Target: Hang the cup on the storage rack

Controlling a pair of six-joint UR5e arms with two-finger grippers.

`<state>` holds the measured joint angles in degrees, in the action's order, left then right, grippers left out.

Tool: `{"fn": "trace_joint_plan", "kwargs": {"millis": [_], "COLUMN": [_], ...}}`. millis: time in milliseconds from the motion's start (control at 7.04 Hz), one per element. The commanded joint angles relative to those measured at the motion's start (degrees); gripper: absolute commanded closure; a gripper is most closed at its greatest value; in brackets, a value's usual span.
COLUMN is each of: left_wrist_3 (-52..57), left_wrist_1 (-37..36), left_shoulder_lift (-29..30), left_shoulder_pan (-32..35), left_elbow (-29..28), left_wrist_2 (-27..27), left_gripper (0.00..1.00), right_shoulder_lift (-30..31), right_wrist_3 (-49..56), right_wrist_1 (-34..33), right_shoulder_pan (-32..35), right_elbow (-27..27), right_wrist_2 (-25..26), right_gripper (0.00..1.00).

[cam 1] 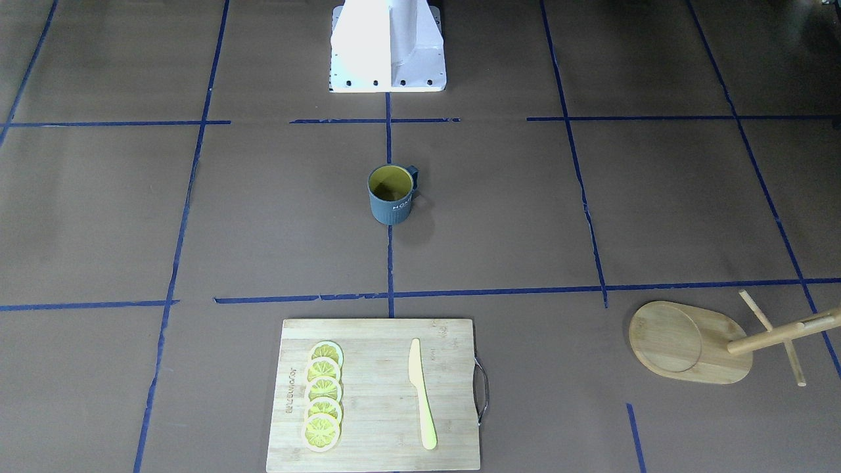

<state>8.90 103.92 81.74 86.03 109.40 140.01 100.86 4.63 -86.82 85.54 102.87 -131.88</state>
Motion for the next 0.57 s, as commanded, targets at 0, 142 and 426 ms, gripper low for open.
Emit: {"fn": "trace_joint_plan", "kwargs": {"millis": [0,142,426], "left_wrist_3": [-11.3,-21.8,-34.9], "left_wrist_1": [16.8,26.9,38.9], "left_shoulder_lift": [0.2,0.3,3.4], "left_shoulder_pan": [-9.2,-16.3,-29.5], "left_elbow": [-0.1,-0.5,-0.6], "left_wrist_2": [0.7,-1.7,-17.2], "left_gripper": [0.01,0.01,0.0], "right_shoulder_lift": [-0.4,-0.4,-0.5], "right_wrist_3": [-0.1,0.0,0.0], "right_wrist_1": [0.4,0.4,0.4], "right_shoulder_pan": [-0.1,-0.1,-0.1], "right_elbow": [0.0,0.0,0.0], "right_wrist_2": [0.0,0.0,0.0], "right_gripper": [0.0,0.0,0.0]}}
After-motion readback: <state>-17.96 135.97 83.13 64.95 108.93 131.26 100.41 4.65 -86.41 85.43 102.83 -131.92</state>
